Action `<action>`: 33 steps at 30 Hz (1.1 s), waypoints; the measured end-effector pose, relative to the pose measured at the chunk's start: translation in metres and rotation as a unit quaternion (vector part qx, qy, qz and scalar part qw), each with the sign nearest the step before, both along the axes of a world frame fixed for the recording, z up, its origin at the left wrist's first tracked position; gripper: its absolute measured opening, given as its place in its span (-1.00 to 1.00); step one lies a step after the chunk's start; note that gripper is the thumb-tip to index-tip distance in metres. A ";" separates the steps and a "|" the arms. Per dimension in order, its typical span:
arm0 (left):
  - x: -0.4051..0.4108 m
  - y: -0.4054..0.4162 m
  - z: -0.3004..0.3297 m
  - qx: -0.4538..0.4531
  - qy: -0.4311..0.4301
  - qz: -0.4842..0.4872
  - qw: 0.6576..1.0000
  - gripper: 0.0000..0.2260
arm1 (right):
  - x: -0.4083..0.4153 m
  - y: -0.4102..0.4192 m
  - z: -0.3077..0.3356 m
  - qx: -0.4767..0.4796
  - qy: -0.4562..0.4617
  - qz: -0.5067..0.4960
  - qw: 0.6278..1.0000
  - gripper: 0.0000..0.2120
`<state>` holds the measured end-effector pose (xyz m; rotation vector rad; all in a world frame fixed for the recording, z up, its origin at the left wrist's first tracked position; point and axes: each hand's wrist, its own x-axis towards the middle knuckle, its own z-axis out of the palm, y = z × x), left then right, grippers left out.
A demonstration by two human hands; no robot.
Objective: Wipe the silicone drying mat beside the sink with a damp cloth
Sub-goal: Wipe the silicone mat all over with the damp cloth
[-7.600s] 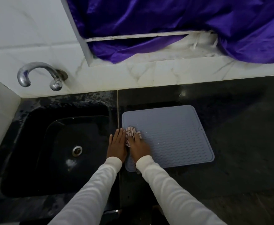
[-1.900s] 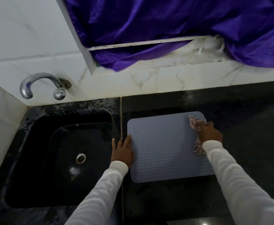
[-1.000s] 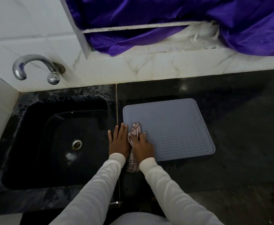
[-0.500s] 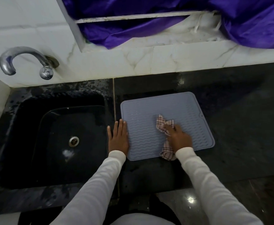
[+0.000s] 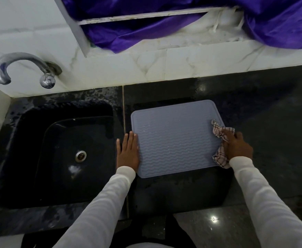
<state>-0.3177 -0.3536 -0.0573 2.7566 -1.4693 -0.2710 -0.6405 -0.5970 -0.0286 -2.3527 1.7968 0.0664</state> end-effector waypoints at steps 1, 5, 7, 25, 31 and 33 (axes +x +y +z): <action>0.001 0.000 -0.001 -0.002 0.005 -0.001 1.000 -0.51 | 0.002 0.001 0.003 0.013 -0.004 -0.003 1.000 -0.59; 0.005 -0.002 0.000 0.001 0.017 -0.013 1.000 -0.47 | 0.028 0.010 0.023 0.029 -0.120 0.023 0.992 -0.61; 0.005 -0.002 0.002 0.012 0.009 -0.025 1.000 -0.42 | 0.056 0.030 0.035 0.010 -0.189 0.102 0.977 -0.64; 0.029 0.006 -0.001 0.010 -0.007 -0.040 0.999 -0.41 | 0.200 0.193 -0.004 -0.012 -0.088 0.306 0.948 -0.35; 0.024 0.008 -0.004 -0.004 -0.005 -0.031 1.000 -0.43 | 0.174 0.166 -0.013 -0.039 -0.092 0.288 0.952 -0.62; 0.022 0.008 -0.004 -0.022 0.005 -0.025 0.999 -0.44 | 0.156 0.148 -0.019 -0.050 -0.094 0.264 0.959 -0.64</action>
